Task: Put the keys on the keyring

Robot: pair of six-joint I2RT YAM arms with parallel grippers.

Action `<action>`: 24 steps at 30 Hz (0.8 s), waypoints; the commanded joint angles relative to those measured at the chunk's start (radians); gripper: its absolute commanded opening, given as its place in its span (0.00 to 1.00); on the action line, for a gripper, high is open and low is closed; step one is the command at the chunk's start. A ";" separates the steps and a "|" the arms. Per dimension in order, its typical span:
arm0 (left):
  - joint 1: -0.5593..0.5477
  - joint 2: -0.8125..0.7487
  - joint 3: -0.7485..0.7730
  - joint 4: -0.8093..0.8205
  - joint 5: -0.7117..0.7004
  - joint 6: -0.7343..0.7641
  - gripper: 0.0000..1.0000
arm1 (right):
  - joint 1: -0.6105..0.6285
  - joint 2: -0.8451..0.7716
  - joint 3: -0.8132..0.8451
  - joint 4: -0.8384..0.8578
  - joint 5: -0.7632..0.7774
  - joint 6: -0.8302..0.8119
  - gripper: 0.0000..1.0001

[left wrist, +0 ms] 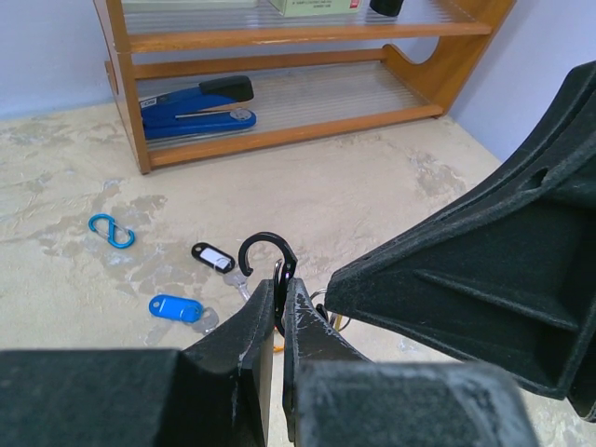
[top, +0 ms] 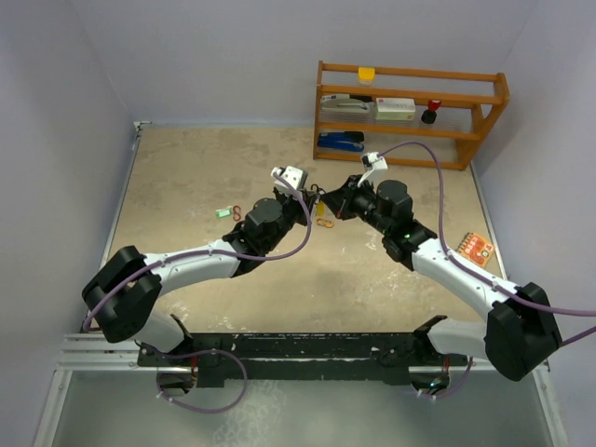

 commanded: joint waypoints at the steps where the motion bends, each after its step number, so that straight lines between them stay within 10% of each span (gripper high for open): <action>1: -0.012 -0.053 0.002 0.051 0.021 0.023 0.00 | -0.009 0.008 0.058 -0.019 0.029 0.017 0.00; 15: -0.011 -0.100 -0.025 0.064 -0.037 0.020 0.00 | -0.014 0.019 0.071 -0.068 0.028 0.027 0.00; 24: -0.011 -0.098 -0.012 0.014 -0.161 0.017 0.00 | -0.014 -0.034 0.054 -0.096 0.100 0.025 0.59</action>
